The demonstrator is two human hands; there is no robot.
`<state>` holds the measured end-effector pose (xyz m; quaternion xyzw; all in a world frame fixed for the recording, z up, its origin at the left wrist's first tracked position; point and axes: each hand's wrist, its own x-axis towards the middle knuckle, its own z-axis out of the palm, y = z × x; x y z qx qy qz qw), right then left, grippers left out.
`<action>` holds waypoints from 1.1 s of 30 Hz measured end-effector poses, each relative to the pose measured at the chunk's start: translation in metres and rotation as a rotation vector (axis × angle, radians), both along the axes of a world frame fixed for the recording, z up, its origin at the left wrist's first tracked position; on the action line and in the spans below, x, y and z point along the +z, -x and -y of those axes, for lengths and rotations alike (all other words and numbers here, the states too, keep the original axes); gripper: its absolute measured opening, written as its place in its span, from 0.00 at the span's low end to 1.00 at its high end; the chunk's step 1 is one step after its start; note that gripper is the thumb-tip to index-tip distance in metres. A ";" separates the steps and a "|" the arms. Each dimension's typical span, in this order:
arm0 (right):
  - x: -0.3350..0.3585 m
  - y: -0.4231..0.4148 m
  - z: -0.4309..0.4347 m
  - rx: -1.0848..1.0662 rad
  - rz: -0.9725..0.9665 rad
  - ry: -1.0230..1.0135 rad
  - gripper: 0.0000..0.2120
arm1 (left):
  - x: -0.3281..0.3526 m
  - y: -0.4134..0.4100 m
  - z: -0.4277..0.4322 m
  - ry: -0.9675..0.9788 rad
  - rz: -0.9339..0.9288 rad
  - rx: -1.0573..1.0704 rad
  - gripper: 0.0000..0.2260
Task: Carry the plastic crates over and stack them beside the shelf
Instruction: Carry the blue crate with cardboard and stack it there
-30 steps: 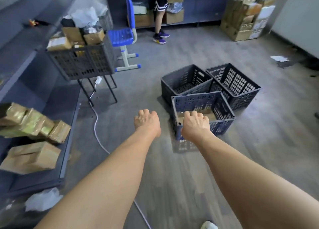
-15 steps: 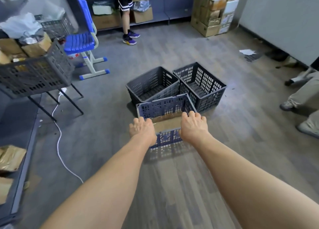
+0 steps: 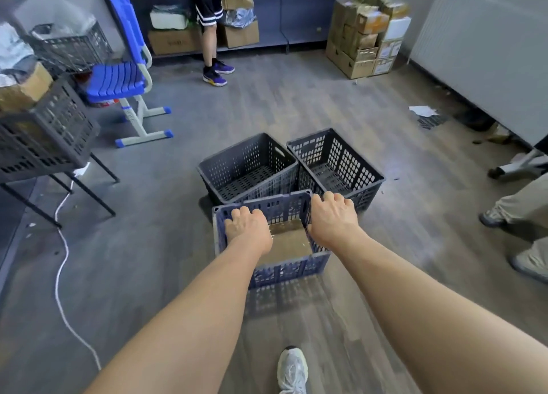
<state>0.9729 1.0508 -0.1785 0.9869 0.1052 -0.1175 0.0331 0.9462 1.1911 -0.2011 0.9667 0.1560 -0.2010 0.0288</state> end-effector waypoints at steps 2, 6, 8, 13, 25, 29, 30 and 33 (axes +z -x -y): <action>-0.005 -0.032 -0.001 0.014 -0.026 0.016 0.24 | -0.008 -0.031 0.004 0.030 -0.015 0.017 0.21; -0.021 -0.089 -0.010 0.057 -0.068 0.035 0.24 | -0.020 -0.082 0.004 0.057 -0.054 0.075 0.22; -0.028 -0.115 -0.015 0.082 -0.082 0.033 0.22 | -0.027 -0.105 0.000 0.063 -0.056 0.099 0.22; -0.044 -0.171 -0.029 0.156 -0.114 0.042 0.20 | -0.046 -0.148 -0.011 0.095 -0.090 0.204 0.23; -0.089 -0.302 -0.057 0.517 -0.140 0.089 0.21 | -0.087 -0.238 -0.012 0.231 -0.070 0.684 0.23; -0.102 -0.344 -0.055 0.669 -0.176 0.079 0.20 | -0.095 -0.269 0.005 0.253 -0.050 0.921 0.23; -0.106 -0.352 -0.052 0.700 -0.187 0.076 0.20 | -0.101 -0.276 0.011 0.275 -0.050 0.980 0.24; -0.121 -0.373 -0.051 0.816 -0.197 0.066 0.19 | -0.118 -0.296 0.025 0.348 -0.021 1.168 0.27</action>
